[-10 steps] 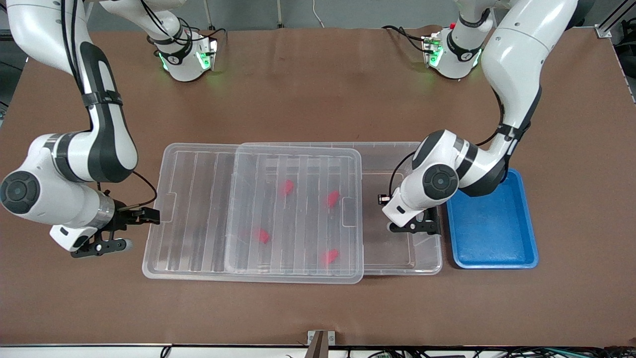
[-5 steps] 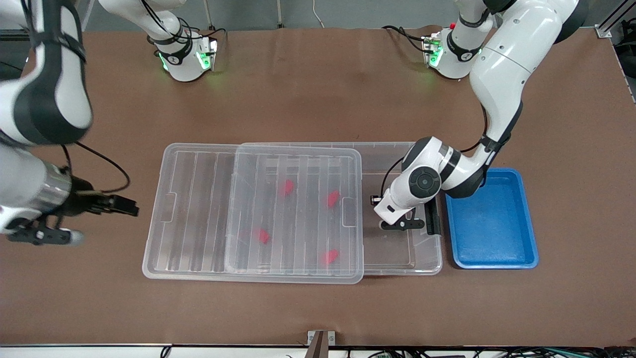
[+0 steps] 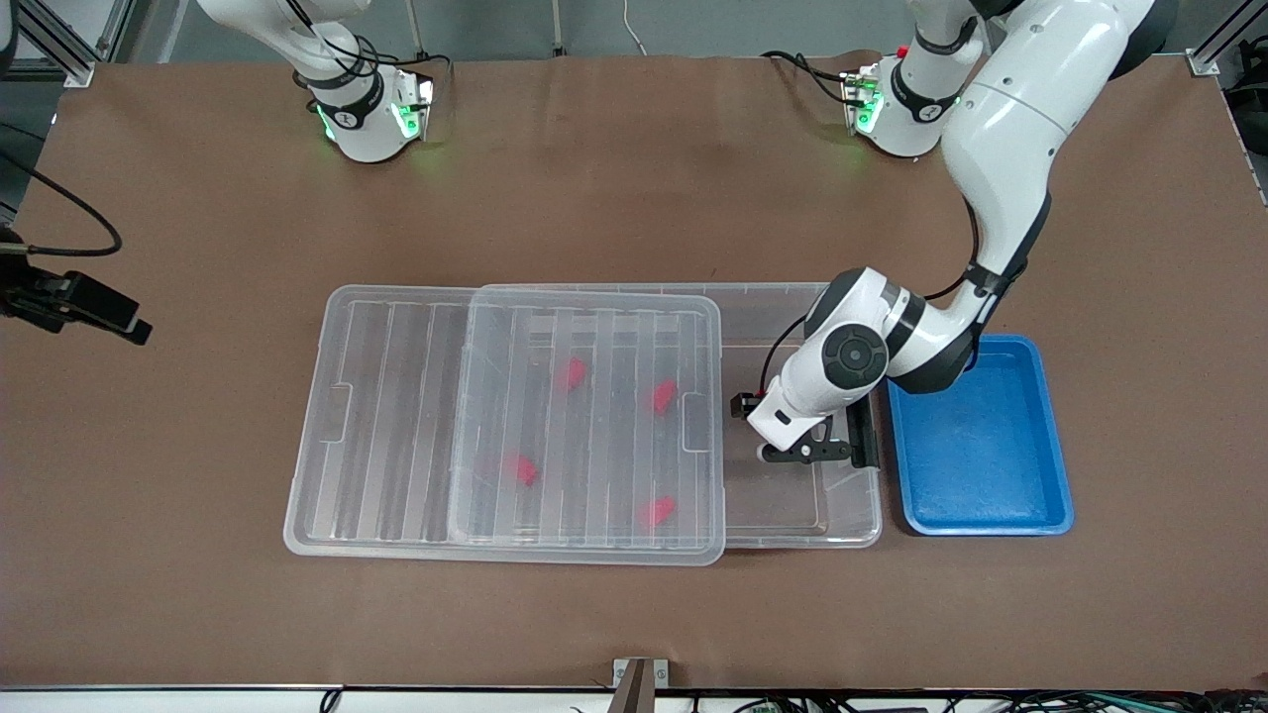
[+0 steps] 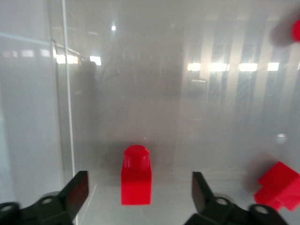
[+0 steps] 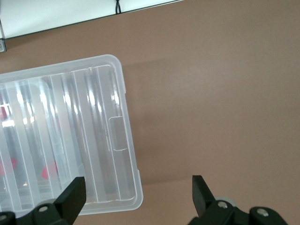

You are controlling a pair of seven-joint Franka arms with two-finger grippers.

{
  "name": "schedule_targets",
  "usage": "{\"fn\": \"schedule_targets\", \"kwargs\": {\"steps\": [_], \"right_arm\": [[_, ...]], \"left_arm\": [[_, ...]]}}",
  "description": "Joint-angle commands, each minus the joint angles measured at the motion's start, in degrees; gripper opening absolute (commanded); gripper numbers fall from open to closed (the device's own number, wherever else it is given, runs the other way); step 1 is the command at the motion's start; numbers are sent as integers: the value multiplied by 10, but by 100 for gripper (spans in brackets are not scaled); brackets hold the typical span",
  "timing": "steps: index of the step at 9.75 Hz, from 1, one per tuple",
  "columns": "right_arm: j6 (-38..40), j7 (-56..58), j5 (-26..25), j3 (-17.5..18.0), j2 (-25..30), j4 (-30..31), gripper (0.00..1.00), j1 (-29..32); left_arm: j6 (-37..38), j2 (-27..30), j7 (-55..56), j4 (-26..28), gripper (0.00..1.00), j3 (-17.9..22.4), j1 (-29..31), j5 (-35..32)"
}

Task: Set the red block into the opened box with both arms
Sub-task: 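Lower the red block into the clear box and open the left gripper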

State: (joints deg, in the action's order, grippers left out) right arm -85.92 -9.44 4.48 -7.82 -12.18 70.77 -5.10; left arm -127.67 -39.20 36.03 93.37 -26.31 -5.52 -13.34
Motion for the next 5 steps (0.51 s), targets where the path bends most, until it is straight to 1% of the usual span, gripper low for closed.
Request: {"fn": "schedule_targets", "kwargs": {"steps": [1, 3, 4, 5], "right_arm": [[24, -2, -2, 10, 31, 31, 100, 33], [24, -1, -3, 9, 29, 33, 100, 33], [24, 4, -4, 9, 29, 36, 100, 33], [24, 23, -21, 9, 30, 37, 100, 35]], "left_arm": [[50, 56, 18, 16, 100, -15, 9, -7], [94, 118, 12, 5, 100, -16, 19, -7], [132, 142, 7, -14, 100, -16, 33, -9], [176, 163, 5, -40, 100, -16, 38, -11]]}}
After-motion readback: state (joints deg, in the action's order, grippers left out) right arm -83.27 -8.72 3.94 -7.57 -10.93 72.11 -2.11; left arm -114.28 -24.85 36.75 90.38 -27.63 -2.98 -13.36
